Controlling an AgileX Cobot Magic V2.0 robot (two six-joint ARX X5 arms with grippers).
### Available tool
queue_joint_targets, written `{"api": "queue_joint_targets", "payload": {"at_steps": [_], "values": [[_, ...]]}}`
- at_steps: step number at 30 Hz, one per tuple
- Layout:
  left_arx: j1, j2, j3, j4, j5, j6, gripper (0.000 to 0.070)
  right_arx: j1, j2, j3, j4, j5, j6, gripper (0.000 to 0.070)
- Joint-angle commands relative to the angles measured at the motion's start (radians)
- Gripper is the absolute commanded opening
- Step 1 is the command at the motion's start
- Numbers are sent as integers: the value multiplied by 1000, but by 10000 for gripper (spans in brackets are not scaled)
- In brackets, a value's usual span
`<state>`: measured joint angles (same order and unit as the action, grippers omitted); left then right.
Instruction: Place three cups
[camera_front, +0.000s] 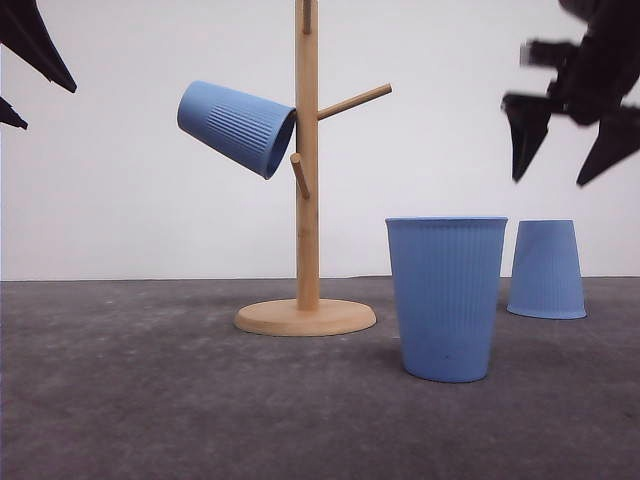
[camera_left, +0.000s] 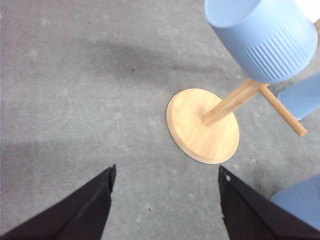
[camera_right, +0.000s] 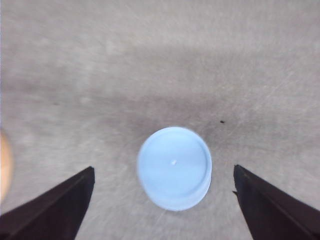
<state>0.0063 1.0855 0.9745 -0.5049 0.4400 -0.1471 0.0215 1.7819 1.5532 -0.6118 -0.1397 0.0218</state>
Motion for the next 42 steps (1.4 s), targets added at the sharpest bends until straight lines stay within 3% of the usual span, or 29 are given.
{"api": "queue_joint_targets", "payload": {"at_steps": [1, 17, 24, 28, 37, 42], "values": [[0, 5, 8, 4, -3, -4, 389, -6, 43, 24, 17, -10, -15, 577], [0, 5, 8, 4, -4, -5, 389, -11, 172, 24, 77, -19, -33, 588], [0, 5, 8, 4, -17, -5, 389, -11, 173, 24, 81, -20, -33, 413], [0, 5, 8, 5, -22, -5, 389, -11, 172, 24, 79, -21, -33, 347], [0, 5, 8, 5, -23, -4, 389, -27, 74, 25, -54, -68, -33, 341], [0, 5, 8, 10, -23, -4, 389, -52, -57, 23, -149, -184, -33, 341]]}}
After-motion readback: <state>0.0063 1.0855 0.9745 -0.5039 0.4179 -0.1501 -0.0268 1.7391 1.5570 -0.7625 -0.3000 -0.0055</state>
